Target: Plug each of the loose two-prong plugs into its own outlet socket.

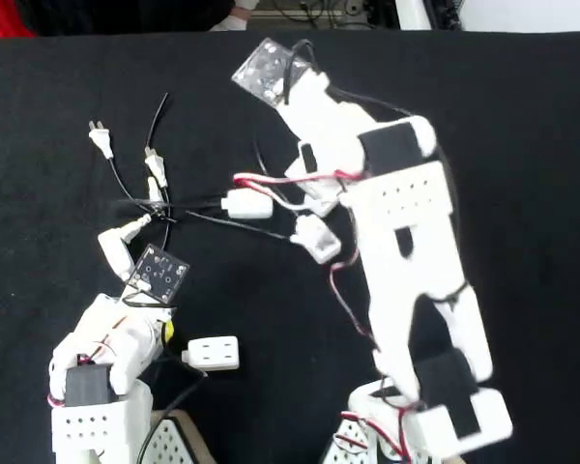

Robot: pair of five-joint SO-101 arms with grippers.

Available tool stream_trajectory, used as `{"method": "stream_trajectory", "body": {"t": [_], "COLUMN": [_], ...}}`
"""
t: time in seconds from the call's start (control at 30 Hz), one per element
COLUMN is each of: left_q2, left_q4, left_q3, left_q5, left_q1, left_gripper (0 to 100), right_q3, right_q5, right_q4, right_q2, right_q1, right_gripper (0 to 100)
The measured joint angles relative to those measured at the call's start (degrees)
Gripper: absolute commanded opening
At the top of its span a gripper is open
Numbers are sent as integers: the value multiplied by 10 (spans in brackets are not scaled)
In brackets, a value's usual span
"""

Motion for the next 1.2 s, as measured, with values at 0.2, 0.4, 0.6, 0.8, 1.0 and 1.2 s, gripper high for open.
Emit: {"method": "stream_trajectory", "body": {"t": [0.2,0.4,0.6,0.8,1.0,1.2], "left_q2": [0,-1,-1,-1,-1,-1], "left_q4": [0,5,11,11,11,11], "left_q3": [0,0,0,0,0,0], "left_q5": [0,0,-1,-1,-1,-1], "left_q1": [0,0,0,0,0,0], "left_gripper": [227,227,227,227,227,227], "right_q3": [39,221,323,355,355,345], "right_q5": [4,104,83,53,47,40], "right_q4": [22,-61,-162,-219,-229,-222], "right_q2": [-28,34,111,168,211,230], "right_q1": [-43,-84,-85,-84,-38,-15], "right_gripper": [94,124,124,124,124,115]}}
